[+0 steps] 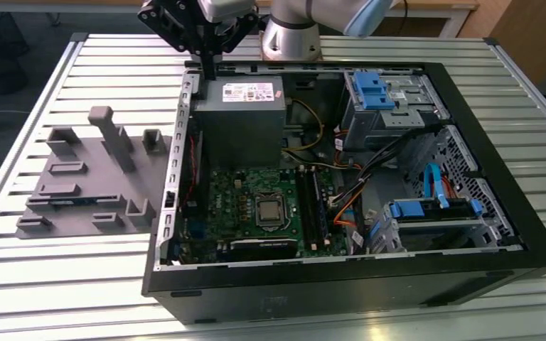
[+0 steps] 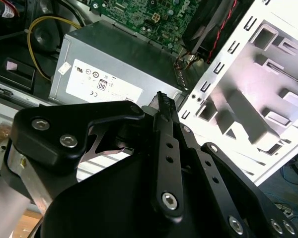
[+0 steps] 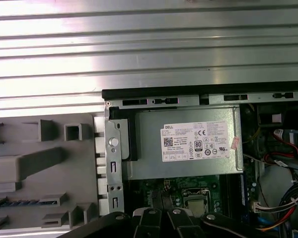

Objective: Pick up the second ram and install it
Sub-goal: 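Reach for the second ram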

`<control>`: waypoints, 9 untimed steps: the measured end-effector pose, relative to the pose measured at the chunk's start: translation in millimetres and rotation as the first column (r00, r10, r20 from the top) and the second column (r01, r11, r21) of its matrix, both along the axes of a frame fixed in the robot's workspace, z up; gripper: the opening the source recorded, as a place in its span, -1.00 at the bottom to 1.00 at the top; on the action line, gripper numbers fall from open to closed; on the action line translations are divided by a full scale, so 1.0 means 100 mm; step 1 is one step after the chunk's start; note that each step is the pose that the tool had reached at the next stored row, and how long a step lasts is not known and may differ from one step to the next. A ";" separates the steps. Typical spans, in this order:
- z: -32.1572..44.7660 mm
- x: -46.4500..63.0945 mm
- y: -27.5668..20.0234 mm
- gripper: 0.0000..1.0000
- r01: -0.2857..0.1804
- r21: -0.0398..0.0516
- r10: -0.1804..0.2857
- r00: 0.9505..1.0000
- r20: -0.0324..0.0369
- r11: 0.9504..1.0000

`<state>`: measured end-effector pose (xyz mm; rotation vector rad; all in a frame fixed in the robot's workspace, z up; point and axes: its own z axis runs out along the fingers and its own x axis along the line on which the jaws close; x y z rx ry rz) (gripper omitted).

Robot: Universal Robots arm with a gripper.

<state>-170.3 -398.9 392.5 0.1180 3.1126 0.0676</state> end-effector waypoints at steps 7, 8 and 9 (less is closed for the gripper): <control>0.000 -0.04 0.000 -0.79 0.000 0.000 0.000 1.000 0.000 1.000; 0.000 -0.05 0.000 -0.79 0.000 0.000 0.000 1.000 0.000 1.000; 0.000 -0.05 0.000 -0.79 0.000 0.000 0.000 1.000 0.000 1.000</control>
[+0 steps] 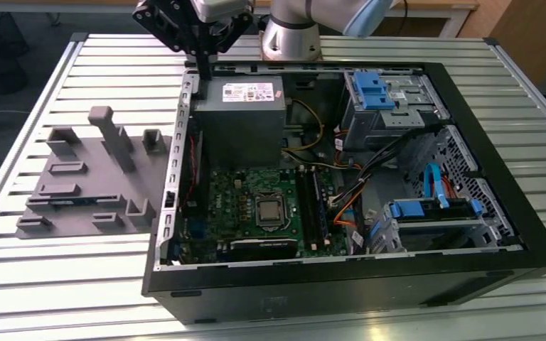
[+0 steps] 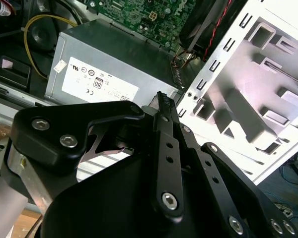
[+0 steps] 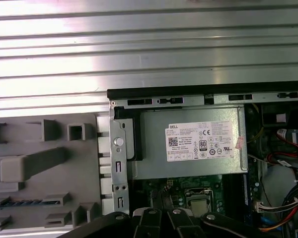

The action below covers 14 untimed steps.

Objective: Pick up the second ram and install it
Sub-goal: 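Reach for the second ram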

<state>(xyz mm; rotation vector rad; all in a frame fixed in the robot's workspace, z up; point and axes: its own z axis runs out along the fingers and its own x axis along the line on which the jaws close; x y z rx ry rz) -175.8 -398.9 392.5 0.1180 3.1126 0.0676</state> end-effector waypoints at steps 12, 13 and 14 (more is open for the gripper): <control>-0.001 -0.08 0.000 -0.79 0.000 0.000 0.000 1.000 0.000 1.000; -0.001 -0.09 0.000 -0.79 0.000 0.000 0.000 1.000 0.000 1.000; -0.001 -0.10 0.000 -0.79 0.000 0.000 0.000 1.000 0.000 1.000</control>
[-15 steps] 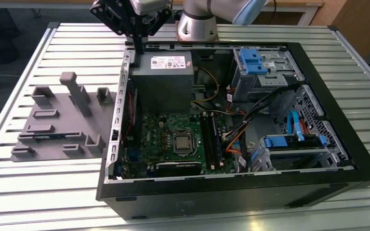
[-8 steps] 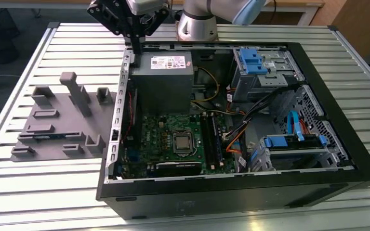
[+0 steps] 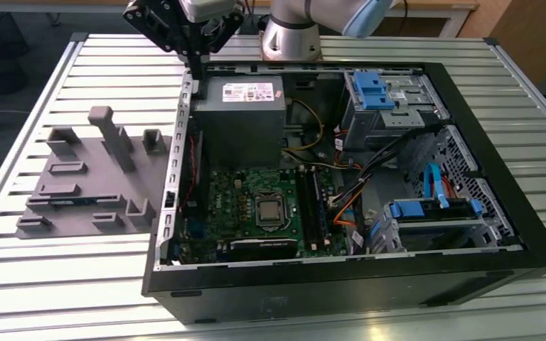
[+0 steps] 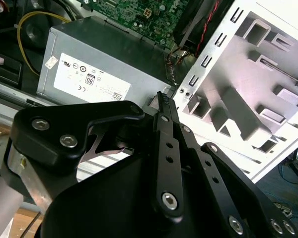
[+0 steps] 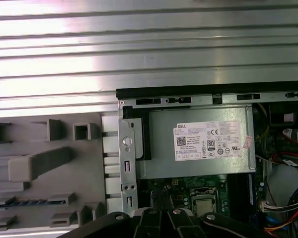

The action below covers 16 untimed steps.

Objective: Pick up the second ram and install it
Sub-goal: 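Reach for the second ram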

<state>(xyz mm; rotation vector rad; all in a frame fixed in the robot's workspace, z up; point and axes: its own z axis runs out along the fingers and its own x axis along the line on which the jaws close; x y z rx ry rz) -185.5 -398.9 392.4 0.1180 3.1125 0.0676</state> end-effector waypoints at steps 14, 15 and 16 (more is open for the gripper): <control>-0.002 -0.10 0.000 -0.79 0.000 0.000 0.000 1.000 0.000 1.000; -0.002 -0.11 0.000 -0.79 0.000 0.000 0.000 1.000 0.000 1.000; -0.002 -0.11 0.000 -0.79 0.000 0.000 0.000 1.000 0.000 1.000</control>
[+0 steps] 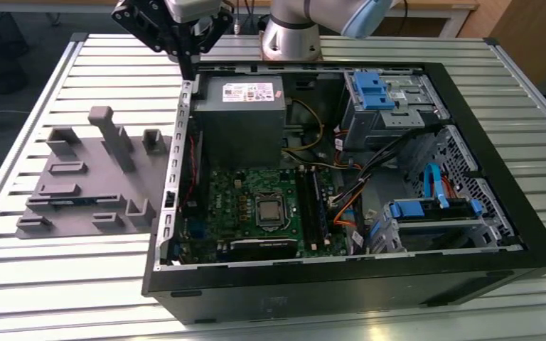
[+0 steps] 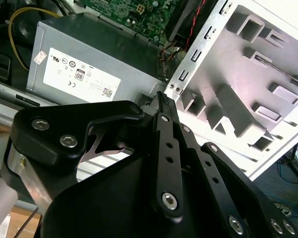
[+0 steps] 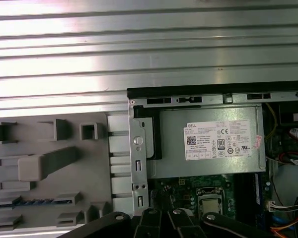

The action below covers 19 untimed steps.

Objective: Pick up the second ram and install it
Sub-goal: 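Reach for the second ram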

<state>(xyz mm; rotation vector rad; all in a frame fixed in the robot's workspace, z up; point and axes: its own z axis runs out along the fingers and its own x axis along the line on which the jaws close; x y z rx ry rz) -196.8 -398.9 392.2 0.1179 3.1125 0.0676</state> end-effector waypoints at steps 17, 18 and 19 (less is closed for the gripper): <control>-0.002 -0.10 0.000 -0.79 0.000 0.000 0.000 1.000 0.000 1.000; -0.002 -0.11 0.000 -0.79 0.000 0.000 0.000 1.000 0.000 1.000; -0.002 -0.12 0.000 -0.79 0.000 0.000 0.000 1.000 0.000 1.000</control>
